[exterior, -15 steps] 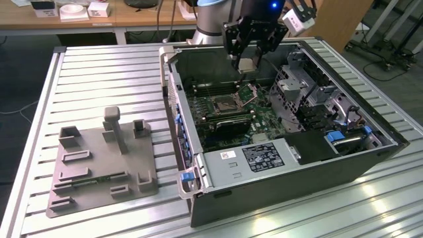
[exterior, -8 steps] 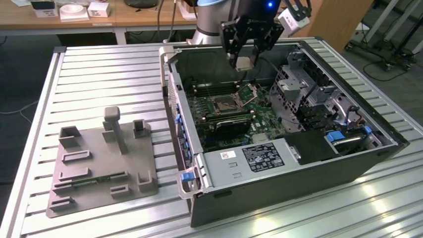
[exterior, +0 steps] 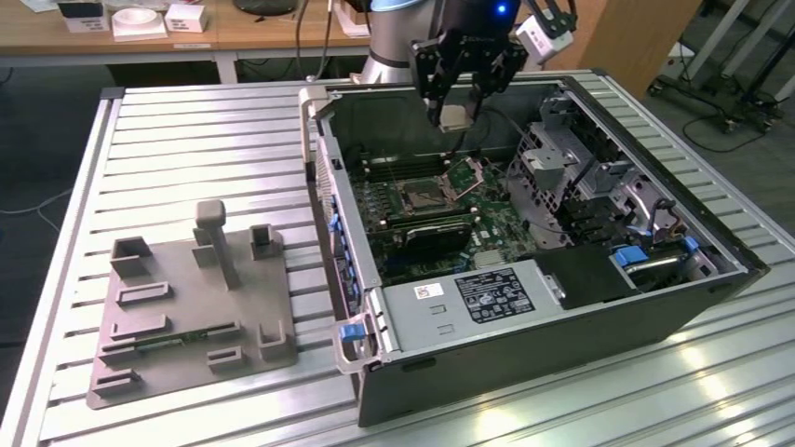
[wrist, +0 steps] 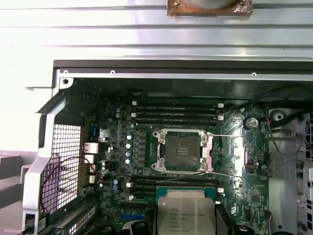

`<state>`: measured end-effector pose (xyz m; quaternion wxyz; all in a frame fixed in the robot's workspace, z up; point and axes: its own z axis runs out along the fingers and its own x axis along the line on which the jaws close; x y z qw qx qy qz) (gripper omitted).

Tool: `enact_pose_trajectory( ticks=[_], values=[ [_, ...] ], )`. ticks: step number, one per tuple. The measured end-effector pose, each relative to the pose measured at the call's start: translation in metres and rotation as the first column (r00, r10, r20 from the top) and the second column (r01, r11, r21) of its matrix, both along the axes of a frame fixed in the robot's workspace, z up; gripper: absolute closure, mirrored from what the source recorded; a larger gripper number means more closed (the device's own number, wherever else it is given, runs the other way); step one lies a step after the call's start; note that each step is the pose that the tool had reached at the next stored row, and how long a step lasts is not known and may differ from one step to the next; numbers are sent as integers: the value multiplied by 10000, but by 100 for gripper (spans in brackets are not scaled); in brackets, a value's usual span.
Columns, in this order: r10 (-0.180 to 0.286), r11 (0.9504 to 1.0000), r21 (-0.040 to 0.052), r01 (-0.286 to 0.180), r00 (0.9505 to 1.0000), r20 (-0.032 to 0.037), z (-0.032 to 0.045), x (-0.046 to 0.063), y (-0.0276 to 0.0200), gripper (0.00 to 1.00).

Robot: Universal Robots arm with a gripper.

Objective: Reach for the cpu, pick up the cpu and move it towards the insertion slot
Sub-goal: 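Pick up the cpu and move it towards the insertion slot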

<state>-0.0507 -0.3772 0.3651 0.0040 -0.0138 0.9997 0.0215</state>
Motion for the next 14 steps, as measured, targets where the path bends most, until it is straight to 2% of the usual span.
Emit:
enact_pose_trajectory(
  ticks=[14],
  values=[
    [46,10000,34,-46,10000,0,-16,-2,0,46]
  ],
)
